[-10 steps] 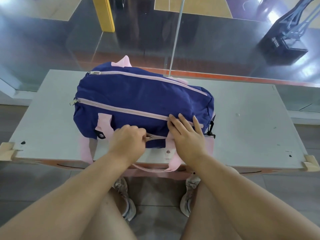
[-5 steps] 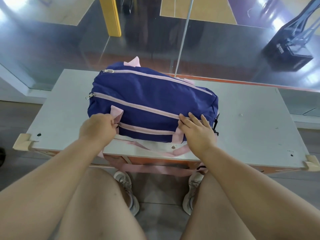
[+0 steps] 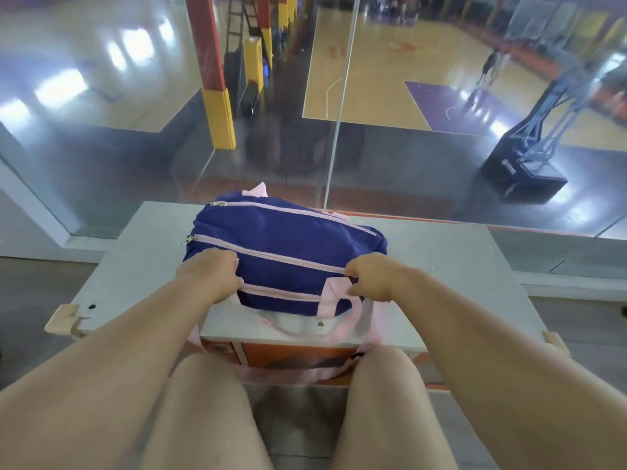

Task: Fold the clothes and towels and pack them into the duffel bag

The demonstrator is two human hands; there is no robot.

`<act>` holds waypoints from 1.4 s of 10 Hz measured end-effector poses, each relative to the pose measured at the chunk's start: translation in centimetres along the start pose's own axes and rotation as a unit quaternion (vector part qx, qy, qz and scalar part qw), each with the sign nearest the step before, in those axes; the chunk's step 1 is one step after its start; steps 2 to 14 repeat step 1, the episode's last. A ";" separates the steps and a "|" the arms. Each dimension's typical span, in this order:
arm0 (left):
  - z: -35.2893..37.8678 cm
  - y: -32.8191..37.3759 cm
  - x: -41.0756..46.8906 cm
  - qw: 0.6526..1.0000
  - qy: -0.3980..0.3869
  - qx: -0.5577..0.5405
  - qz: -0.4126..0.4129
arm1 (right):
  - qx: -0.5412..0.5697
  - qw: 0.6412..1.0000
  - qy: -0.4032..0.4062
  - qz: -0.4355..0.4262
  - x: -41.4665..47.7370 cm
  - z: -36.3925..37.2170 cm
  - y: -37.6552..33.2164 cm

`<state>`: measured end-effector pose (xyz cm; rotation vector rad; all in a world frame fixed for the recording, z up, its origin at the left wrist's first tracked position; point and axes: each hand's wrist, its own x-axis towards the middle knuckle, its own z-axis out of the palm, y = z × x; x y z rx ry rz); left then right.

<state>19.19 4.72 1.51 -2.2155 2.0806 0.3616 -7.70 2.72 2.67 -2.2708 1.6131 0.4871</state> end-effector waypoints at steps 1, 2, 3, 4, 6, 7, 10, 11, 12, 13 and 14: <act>-2.9 1.6 -0.3 1.000 0.007 0.013 0.020 | -0.035 0.999 0.006 -0.006 -1.7 -2.2 0.9; -2.9 1.6 -0.3 1.000 0.007 0.013 0.020 | -0.035 0.999 0.006 -0.006 -1.7 -2.2 0.9; -2.9 1.6 -0.3 1.000 0.007 0.013 0.020 | -0.035 0.999 0.006 -0.006 -1.7 -2.2 0.9; -2.9 1.6 -0.3 1.000 0.007 0.013 0.020 | -0.035 0.999 0.006 -0.006 -1.7 -2.2 0.9; -2.9 1.6 -0.3 1.000 0.007 0.013 0.020 | -0.035 0.999 0.006 -0.006 -1.7 -2.2 0.9; -2.9 1.6 -0.3 1.000 0.007 0.013 0.020 | -0.035 0.999 0.006 -0.006 -1.7 -2.2 0.9; -2.9 1.6 -0.3 1.000 0.007 0.013 0.020 | -0.035 0.999 0.006 -0.006 -1.7 -2.2 0.9; -2.9 1.6 -0.3 1.000 0.007 0.013 0.020 | -0.035 0.999 0.006 -0.006 -1.7 -2.2 0.9; -2.9 1.6 -0.3 1.000 0.007 0.013 0.020 | -0.035 0.999 0.006 -0.006 -1.7 -2.2 0.9; -2.9 1.6 -0.3 1.000 0.007 0.013 0.020 | -0.035 0.999 0.006 -0.006 -1.7 -2.2 0.9; -2.9 1.6 -0.3 1.000 0.007 0.013 0.020 | -0.035 0.999 0.006 -0.006 -1.7 -2.2 0.9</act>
